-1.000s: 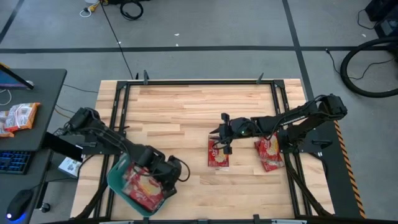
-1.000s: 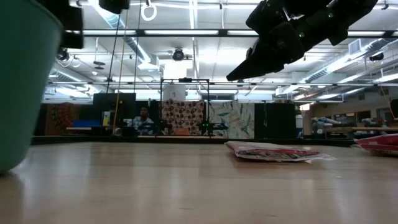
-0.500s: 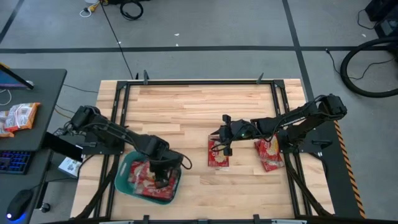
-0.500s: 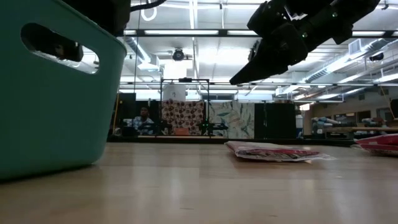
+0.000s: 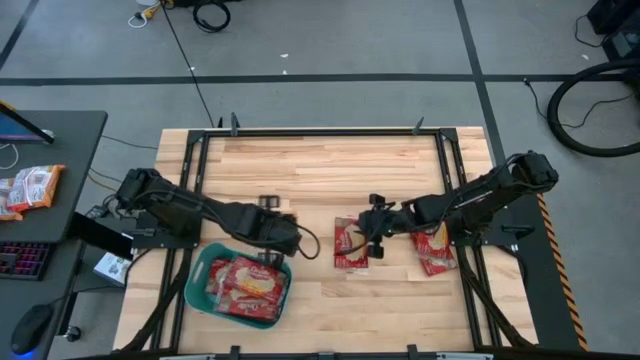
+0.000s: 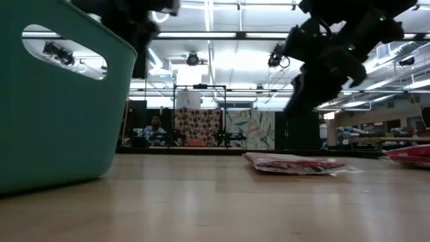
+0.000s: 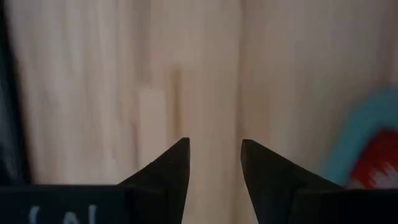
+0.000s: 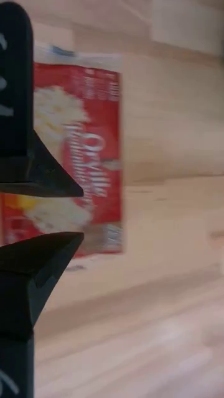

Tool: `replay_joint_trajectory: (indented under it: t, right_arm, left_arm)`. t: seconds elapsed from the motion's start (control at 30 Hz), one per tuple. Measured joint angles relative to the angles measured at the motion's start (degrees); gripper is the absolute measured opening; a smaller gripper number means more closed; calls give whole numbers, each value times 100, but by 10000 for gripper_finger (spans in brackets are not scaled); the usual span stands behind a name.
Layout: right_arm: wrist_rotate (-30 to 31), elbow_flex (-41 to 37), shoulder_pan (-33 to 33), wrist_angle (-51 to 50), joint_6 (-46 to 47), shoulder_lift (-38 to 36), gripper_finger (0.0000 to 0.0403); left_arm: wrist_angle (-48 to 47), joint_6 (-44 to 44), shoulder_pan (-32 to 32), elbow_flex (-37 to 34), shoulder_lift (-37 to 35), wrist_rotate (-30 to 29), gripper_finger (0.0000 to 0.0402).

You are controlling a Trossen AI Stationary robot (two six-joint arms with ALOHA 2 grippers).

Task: Sort popcorn bags into baskets
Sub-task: Put the popcorn bag into the blue bin

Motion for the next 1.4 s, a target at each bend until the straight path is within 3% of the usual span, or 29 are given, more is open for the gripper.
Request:
replay_joint_trajectory:
  t: [0.3,0.53,0.67,0.83,1.13,1.4]
  right_arm:
    - [1,16,450,-1752,1393,-2,105]
    - [251,683,677,-4482,3213,-2,105]
    - [111,943,833,-5268,3930,-4,105]
    - [-129,1095,1142,-5619,4650,-4,105]
    - [-565,1150,1734,-5759,5891,-4,105]
    - [-630,1150,1936,-6094,6100,-4,105]
  left_arm:
    - [2208,1859,467,0,-4,-136,148]
    - [3026,2649,898,0,-4,-104,148]
    - [3106,2700,1197,-6,-2,542,148]
    - [3238,2963,1553,-11,-2,874,148]
    - [4862,3404,1633,-817,7,1037,148]
    - [5042,3343,1642,-1098,7,1088,148]
